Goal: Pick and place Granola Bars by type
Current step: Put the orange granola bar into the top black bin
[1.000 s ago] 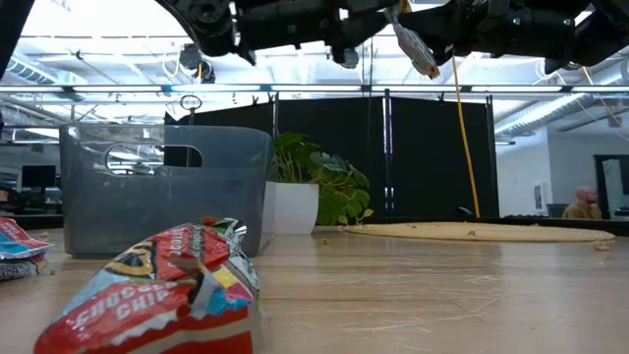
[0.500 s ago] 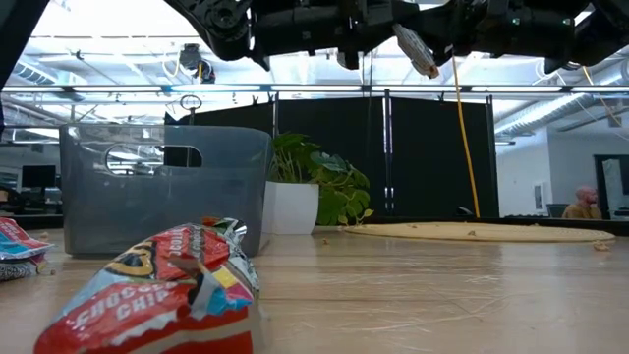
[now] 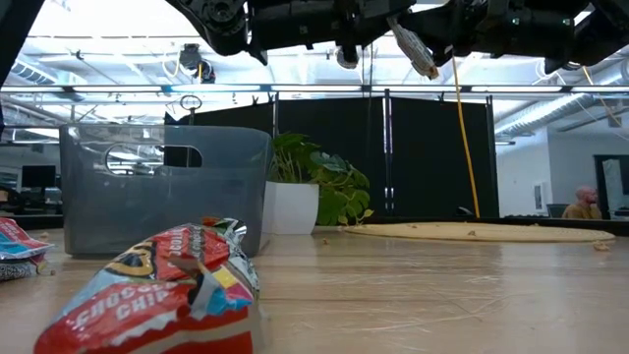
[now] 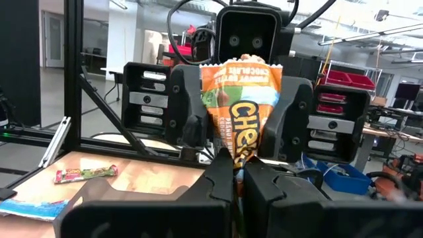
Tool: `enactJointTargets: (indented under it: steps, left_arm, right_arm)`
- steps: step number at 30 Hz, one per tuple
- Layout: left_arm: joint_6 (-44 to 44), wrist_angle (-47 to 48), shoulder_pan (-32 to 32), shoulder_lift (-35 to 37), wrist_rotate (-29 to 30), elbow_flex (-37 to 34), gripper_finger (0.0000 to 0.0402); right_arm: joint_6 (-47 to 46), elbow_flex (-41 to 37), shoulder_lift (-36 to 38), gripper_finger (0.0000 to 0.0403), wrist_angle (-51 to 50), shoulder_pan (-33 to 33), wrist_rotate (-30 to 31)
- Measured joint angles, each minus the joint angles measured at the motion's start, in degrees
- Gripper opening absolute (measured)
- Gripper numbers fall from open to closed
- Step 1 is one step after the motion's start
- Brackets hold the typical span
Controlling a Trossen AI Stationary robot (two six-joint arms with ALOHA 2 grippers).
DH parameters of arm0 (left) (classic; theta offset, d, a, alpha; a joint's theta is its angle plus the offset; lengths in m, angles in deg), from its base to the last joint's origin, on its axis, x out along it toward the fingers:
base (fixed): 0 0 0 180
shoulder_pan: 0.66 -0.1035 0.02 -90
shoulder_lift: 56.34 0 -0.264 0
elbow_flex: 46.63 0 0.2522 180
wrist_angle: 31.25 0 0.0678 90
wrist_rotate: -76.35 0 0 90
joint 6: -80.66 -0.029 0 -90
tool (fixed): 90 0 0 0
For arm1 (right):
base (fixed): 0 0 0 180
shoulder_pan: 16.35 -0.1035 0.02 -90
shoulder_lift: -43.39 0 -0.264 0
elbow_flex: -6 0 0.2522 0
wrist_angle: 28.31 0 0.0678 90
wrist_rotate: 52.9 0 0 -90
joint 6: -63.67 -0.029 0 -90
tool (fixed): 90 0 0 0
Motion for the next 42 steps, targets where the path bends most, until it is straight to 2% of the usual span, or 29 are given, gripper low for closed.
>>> enactJointTargets:
  steps: [11, 14, 19, 23, 26, 35, 38, 42]
  left_arm:
    - [-0.75, -0.04, 0.0, 0.03, 0.11, 0.0, 0.0132]
    - [-0.92, -0.05, -0.02, 0.03, 0.21, 0.0, 0.0108]
    - [-2.13, 1.52, -0.36, 1.12, 0.19, 0.0, 0.004]
    - [-2.45, 3.48, -0.68, 1.92, 0.19, 0.0, 0.003]
    - [-2.6, 3.57, -0.87, 2.26, 0.06, 0.0, 0.0028]
    - [-3.94, 8.82, -1.56, 6.3, 0.28, 0.02, 0.0025]
    - [-4.97, 13.74, -2.13, 9.73, 0.26, -0.27, 0.0025]
    - [-7.48, 20.75, -2.54, 14.51, 0.31, -1.7, 0.0024]
  right_arm:
    - [0.0, 0.0, -0.01, 0.0002, -0.33, 0.0, 0.02]
    - [0.0, 0.0, -0.03, 0.0002, -0.35, 0.0, 0.04]
    - [-0.04, 0.0, -0.08, 0.0002, -0.29, 0.0, 0.12]
    - [-1.25, 0.0, -0.17, 0.0009, -0.42, 0.0, 0.49]
    - [-1.46, -0.07, 0.03, 0.004, -0.95, 0.0, 0.39]
    - [-1.78, -0.15, 1.84, 0.0188, -5.47, -0.02, 0.16]
    - [-3.32, -0.17, 5.61, 0.0213, -9.13, -0.02, 0.5]
    - [-4.06, -0.17, 11.63, 0.022, -17.77, -0.02, 4.38]
